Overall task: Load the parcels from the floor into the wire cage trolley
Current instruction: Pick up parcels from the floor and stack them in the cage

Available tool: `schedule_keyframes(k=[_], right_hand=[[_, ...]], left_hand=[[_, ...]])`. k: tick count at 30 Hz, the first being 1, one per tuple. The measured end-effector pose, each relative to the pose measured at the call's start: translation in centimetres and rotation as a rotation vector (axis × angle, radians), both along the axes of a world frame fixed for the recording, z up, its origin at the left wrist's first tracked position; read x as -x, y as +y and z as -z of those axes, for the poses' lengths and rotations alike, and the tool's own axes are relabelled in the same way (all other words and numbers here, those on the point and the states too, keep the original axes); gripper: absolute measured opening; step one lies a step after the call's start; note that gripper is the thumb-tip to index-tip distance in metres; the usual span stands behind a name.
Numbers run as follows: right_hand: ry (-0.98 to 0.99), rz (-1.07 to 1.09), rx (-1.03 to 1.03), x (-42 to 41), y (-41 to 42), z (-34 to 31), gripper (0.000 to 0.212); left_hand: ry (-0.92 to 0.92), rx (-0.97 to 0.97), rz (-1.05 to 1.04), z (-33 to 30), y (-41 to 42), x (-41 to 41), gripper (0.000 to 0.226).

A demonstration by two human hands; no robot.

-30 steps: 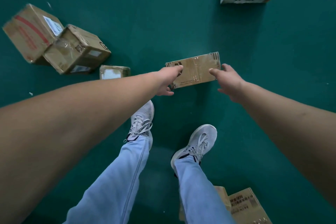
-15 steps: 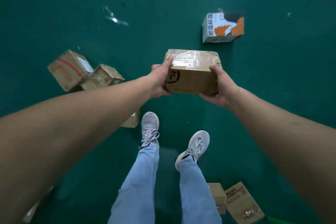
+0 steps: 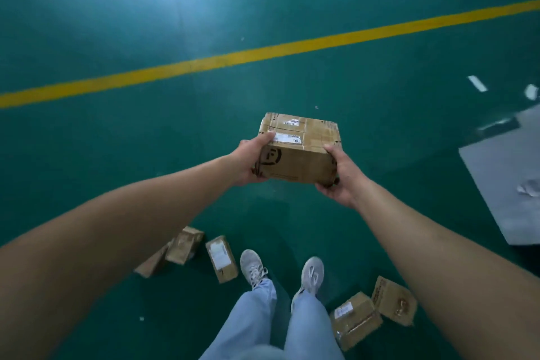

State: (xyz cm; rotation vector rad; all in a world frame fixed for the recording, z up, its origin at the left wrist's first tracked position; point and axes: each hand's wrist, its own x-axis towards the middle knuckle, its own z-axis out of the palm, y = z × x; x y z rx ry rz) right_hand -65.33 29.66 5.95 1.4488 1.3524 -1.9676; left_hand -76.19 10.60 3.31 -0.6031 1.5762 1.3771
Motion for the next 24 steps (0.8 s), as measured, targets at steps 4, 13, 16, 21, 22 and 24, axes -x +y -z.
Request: schedule_keyframes(k=[4,13,16,21,22,24], right_hand=[[0.083,0.193,-0.024,-6.6,2.2,-7.7,0.031],[0.249,0.672,-0.113,-27.3,3.6,-16.8,0.035],[0.268,0.815,-0.173,-35.4,1.9,-19.0,0.034],[0.266,1.068,-0.244,-52.3,-5.0,-21.5,0.037],[0.252,1.112,-0.264,-55.4,-6.8,-22.1,0.039],[0.233,1.23,-0.284,-61.1,-10.4,-22.8,0.041]], left_hand=[[0.081,-0.032,0.204,-8.5,4.5,-3.1,0.065],[0.246,-0.174,0.733,-19.3,15.2,-17.0,0.053],[0.281,-0.235,0.871,-21.4,16.7,-24.2,0.051],[0.277,-0.317,1.139,-23.7,15.2,-40.8,0.053],[0.265,-0.344,1.174,-24.0,14.7,-44.0,0.054],[0.234,-0.384,1.249,-24.6,13.3,-50.1,0.056]])
